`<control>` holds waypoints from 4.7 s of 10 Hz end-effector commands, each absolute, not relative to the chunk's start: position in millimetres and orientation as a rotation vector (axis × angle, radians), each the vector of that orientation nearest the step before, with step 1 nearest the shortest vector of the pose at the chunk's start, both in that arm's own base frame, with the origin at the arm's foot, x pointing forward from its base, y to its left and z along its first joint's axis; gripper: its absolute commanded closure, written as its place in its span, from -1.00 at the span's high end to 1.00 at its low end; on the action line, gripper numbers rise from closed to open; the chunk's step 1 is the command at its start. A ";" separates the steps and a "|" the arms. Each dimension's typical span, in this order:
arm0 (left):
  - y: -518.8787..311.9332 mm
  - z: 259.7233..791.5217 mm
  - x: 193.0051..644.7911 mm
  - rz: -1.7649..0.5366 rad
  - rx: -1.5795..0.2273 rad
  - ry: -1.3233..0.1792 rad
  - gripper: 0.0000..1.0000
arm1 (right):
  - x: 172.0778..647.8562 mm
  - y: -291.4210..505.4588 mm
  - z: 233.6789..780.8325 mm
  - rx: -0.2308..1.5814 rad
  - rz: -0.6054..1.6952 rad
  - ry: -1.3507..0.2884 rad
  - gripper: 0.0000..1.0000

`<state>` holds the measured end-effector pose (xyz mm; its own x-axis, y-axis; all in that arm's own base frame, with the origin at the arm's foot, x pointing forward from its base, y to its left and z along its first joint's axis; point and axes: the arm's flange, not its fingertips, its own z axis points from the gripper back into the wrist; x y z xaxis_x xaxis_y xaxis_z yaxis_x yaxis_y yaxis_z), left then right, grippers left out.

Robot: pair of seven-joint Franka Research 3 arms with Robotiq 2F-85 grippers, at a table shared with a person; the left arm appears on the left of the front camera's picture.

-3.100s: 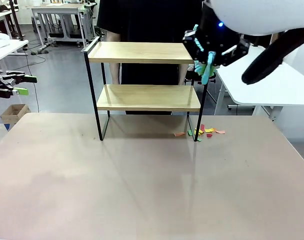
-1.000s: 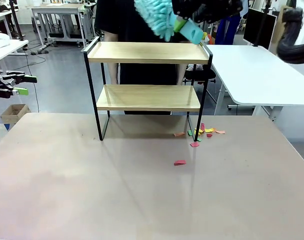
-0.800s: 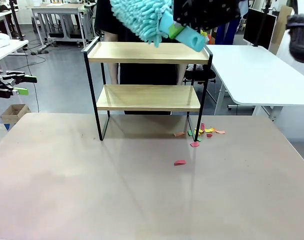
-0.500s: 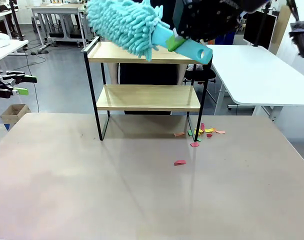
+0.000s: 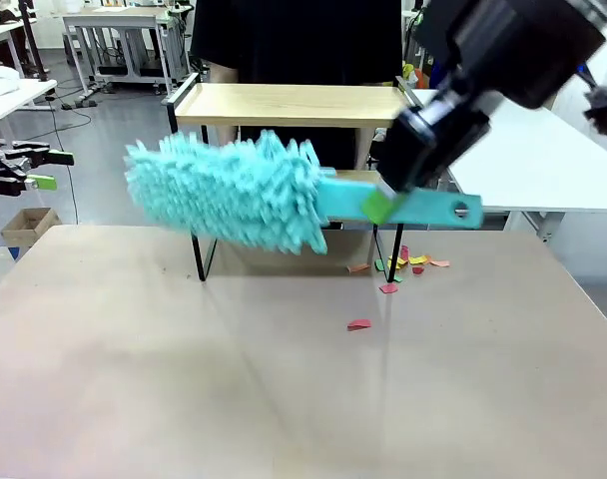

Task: Clean the shelf.
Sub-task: Clean the specific section of the Shelf indicated by the human with the Duster, then hand the Duster back to the human.

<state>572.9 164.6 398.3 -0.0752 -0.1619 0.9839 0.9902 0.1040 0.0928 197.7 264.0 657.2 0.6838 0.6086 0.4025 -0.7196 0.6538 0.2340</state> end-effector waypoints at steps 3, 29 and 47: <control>164.2 400.2 570.2 -1.258 -0.969 -1.203 1.00 | 183.2 215.6 643.8 0.219 0.838 -0.154 -0.74; 119.0 452.9 524.7 -1.349 -1.045 -1.134 1.00 | 245.7 128.7 617.2 0.373 0.957 -0.186 -0.74; 34.7 429.6 355.1 -1.113 -1.132 -1.195 1.00 | 255.6 126.9 597.5 0.450 1.252 -0.469 -0.74</control>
<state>355.1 34.2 427.9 0.0631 -0.0320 0.9975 0.9928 0.1042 -0.0594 256.6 127.0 595.0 0.2461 0.7932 0.5570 -0.9654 0.2518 0.0680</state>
